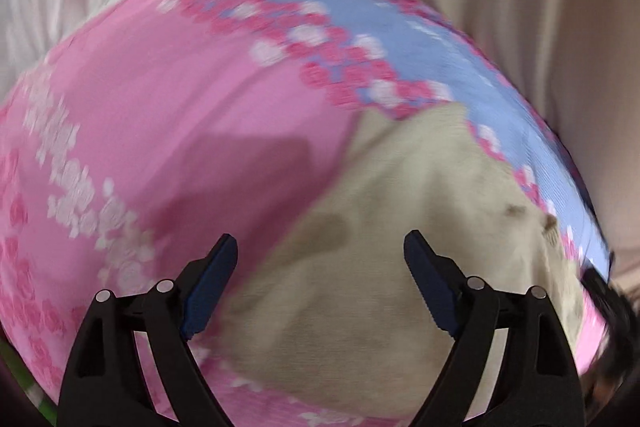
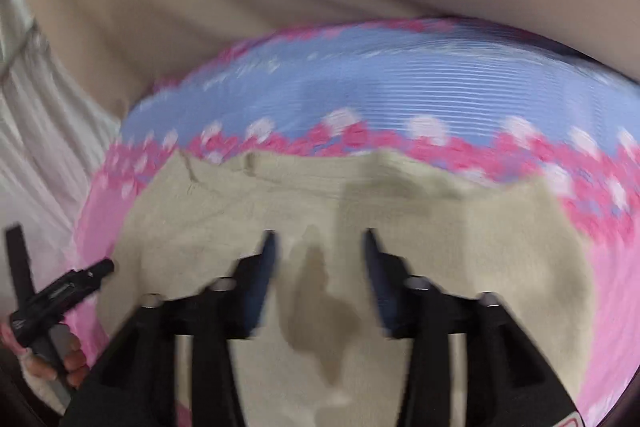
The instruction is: Fold small clothes
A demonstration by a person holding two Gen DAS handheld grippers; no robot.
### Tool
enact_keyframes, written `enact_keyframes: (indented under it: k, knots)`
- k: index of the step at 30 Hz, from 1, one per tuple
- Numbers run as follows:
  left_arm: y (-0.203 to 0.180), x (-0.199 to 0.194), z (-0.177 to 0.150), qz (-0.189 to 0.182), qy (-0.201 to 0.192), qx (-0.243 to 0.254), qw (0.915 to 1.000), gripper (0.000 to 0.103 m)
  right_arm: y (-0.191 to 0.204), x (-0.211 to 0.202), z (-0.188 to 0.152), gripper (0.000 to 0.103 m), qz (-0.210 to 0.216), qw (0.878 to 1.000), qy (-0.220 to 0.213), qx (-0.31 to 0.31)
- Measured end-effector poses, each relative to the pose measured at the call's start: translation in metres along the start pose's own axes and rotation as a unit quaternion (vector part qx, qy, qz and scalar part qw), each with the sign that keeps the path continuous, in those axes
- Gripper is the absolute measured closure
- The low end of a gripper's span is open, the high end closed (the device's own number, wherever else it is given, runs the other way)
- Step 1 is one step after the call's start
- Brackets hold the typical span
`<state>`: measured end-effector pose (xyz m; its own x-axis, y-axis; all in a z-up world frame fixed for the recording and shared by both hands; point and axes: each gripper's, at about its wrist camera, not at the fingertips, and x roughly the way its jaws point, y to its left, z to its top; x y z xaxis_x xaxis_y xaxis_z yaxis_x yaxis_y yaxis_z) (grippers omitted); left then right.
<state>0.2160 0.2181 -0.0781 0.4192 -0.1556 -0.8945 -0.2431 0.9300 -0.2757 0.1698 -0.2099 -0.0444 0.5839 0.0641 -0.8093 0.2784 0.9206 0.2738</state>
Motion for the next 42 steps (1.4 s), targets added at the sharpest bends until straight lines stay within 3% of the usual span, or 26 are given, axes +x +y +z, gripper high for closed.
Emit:
enact_keyframes:
  k: [3, 5, 7, 10, 17, 21, 27, 28, 30, 31, 32, 33, 34, 35, 37, 42]
  knots:
    - [0.02, 0.007, -0.004, 0.011, 0.018, -0.028, 0.9994, 0.02, -0.057, -0.032, -0.037, 0.045, -0.057, 0.997, 0.006, 0.059]
    - [0.021, 0.009, -0.01, 0.021, 0.019, -0.015, 0.9995, 0.02, -0.091, -0.054, -0.067, 0.044, -0.09, 0.992, 0.009, 0.087]
    - [0.016, 0.012, -0.018, 0.031, 0.02, 0.003, 0.9993, 0.019, -0.112, -0.064, -0.091, 0.041, -0.096, 0.988, 0.018, 0.12]
    - [0.011, 0.015, -0.028, 0.033, 0.025, 0.014, 0.999, 0.019, -0.131, -0.065, -0.116, 0.038, -0.069, 0.985, 0.035, 0.152]
    - [-0.001, 0.008, -0.041, 0.036, 0.022, 0.022, 0.9989, 0.019, -0.112, -0.036, -0.129, 0.038, -0.009, 0.986, 0.048, 0.158]
    - [0.001, 0.01, -0.045, 0.036, 0.026, 0.013, 0.9989, 0.016, -0.103, -0.03, -0.129, 0.029, -0.008, 0.987, 0.04, 0.156]
    - [0.005, 0.015, -0.048, 0.032, 0.024, -0.004, 0.9992, 0.009, -0.101, -0.026, -0.126, 0.024, 0.003, 0.986, 0.03, 0.161]
    - [0.009, 0.02, -0.047, 0.018, 0.032, -0.018, 0.9991, 0.009, -0.1, -0.025, -0.126, 0.025, 0.007, 0.986, 0.028, 0.162]
    - [0.01, 0.019, -0.044, 0.004, 0.03, -0.025, 0.9992, 0.011, -0.104, -0.019, -0.124, 0.061, 0.045, 0.981, 0.041, 0.183]
    - [0.009, 0.018, -0.043, 0.001, 0.029, -0.022, 0.9993, 0.023, -0.106, -0.017, -0.123, 0.066, 0.064, 0.976, 0.044, 0.201]
    - [0.006, 0.017, -0.041, -0.013, 0.03, -0.016, 0.9993, 0.048, -0.107, -0.018, -0.121, 0.071, 0.075, 0.973, 0.044, 0.213]
    - [0.004, 0.016, -0.039, -0.033, 0.038, -0.012, 0.9987, 0.057, -0.105, -0.021, -0.118, 0.075, 0.079, 0.973, 0.04, 0.213]
    - [0.004, 0.012, -0.035, -0.035, 0.042, -0.022, 0.9983, 0.075, -0.103, -0.026, -0.113, 0.076, 0.079, 0.974, 0.033, 0.21]
    - [0.007, 0.008, -0.032, -0.055, 0.047, -0.037, 0.9967, 0.084, -0.102, -0.035, -0.108, 0.079, 0.081, 0.974, 0.026, 0.208]
    - [0.011, -0.009, -0.027, -0.091, 0.048, -0.065, 0.9926, 0.085, -0.101, -0.062, -0.097, 0.082, 0.082, 0.977, 0.008, 0.197]
    - [0.004, -0.056, -0.043, -0.141, 0.047, -0.049, 0.9877, 0.089, -0.105, -0.12, -0.094, 0.084, 0.048, 0.989, 0.01, 0.137]
